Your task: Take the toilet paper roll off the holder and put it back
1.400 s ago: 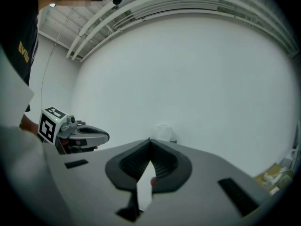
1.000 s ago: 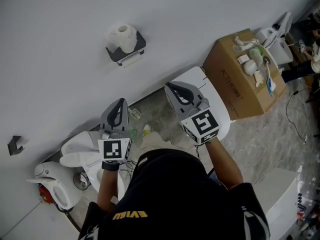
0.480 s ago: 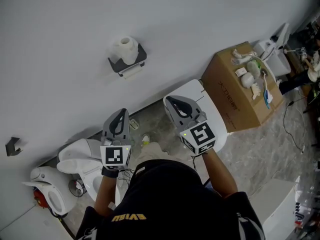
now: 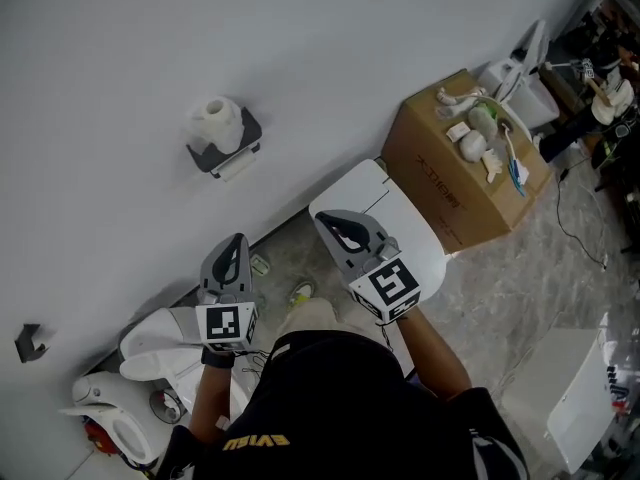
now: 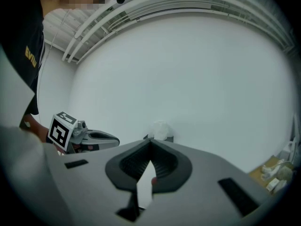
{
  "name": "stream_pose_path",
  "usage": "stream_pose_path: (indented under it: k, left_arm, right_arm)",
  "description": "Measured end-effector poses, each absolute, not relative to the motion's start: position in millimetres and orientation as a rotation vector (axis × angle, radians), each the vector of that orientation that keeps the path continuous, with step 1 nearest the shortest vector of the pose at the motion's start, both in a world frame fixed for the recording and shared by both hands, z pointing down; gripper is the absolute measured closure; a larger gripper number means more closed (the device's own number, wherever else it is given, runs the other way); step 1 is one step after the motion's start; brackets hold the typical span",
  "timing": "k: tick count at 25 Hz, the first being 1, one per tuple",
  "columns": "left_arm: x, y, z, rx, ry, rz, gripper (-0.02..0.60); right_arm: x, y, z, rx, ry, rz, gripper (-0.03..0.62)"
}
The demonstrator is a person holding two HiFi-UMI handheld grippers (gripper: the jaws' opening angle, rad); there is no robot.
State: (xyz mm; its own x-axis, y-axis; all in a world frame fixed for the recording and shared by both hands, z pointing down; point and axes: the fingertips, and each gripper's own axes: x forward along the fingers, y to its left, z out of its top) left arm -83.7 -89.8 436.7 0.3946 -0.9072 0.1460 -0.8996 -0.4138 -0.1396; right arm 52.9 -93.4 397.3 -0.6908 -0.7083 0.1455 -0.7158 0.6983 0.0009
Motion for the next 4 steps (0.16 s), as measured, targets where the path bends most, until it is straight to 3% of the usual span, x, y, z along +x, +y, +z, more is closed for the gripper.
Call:
stream_pose_path:
  k: [4]
  left_arm:
    - [-80.3,-93.6,448.3,-2.621,1.659,-0.373,0.569]
  right_arm:
    - [56.0,-91.4,407.4,1.162,-2.775,0.121,0.6]
